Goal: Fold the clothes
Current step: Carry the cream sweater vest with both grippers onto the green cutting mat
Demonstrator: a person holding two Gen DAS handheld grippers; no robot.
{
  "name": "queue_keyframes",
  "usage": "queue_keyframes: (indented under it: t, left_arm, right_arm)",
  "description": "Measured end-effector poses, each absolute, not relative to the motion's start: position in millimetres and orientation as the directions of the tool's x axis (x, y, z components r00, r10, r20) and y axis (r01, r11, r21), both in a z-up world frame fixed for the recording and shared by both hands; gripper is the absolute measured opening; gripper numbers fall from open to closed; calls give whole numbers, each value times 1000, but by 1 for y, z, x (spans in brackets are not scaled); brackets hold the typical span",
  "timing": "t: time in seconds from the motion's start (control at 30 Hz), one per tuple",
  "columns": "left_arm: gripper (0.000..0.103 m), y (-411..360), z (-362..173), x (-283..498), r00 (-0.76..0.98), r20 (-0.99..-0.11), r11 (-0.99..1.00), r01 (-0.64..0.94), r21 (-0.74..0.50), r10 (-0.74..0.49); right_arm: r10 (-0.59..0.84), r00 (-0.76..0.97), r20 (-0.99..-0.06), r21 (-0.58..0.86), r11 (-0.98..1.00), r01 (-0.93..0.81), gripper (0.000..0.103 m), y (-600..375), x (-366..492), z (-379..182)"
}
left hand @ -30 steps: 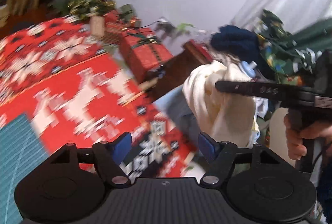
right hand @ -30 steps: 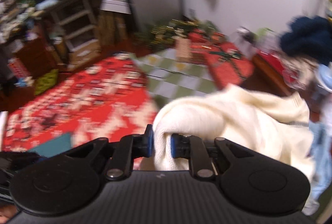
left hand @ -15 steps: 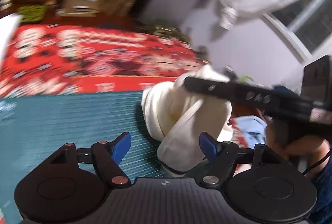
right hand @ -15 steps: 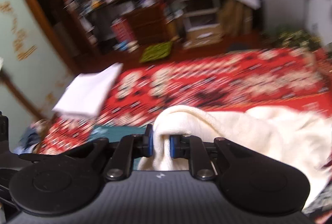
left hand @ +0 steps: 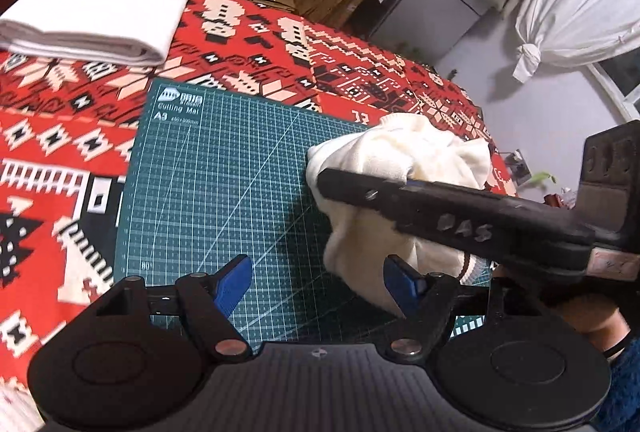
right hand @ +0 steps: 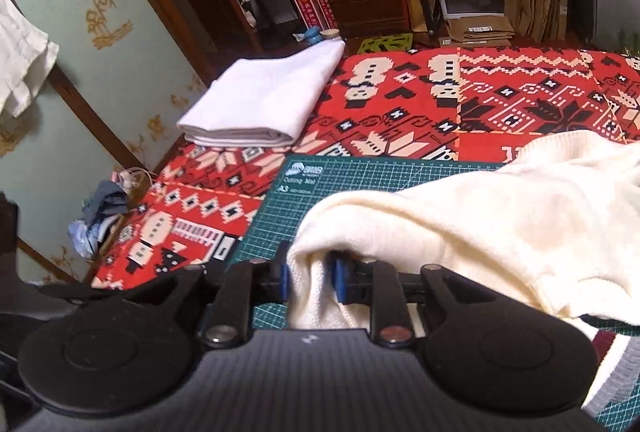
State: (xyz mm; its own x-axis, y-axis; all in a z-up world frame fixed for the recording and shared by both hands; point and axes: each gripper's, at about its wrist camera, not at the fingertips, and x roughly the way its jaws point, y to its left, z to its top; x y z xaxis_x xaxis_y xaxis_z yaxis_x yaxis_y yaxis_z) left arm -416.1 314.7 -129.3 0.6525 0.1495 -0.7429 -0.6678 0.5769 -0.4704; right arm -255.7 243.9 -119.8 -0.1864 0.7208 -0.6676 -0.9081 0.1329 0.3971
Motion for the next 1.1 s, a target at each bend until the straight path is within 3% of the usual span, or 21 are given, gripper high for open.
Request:
queue_keyframes:
  t: [0.13, 0.4, 0.7, 1.0, 1.1]
  left_arm:
    - [71, 308, -127, -416, 654, -741, 588, -662, -464, 152]
    - [70, 295, -112, -401, 641, -739, 651, -653, -387, 204]
    - [69, 296, -102, -382, 636, -733, 693, -641, -330, 240]
    - [65, 314, -105, -320, 555, -765, 766, -630, -130, 327]
    - [53, 317, -115, -301, 526, -787, 783, -616, -92, 322]
  right_arm:
    - [726, -190, -661, 420, 148, -895, 30, 237, -237, -106]
    - [796, -82, -600, 375, 189, -907, 59, 184, -195, -58]
    - [763, 97, -639, 365, 411, -835, 66, 111, -120, -85]
    - [706, 149, -693, 380, 532, -756, 67, 68, -90, -115]
    - [684, 163, -711, 382, 571, -727, 67, 54, -80, -125]
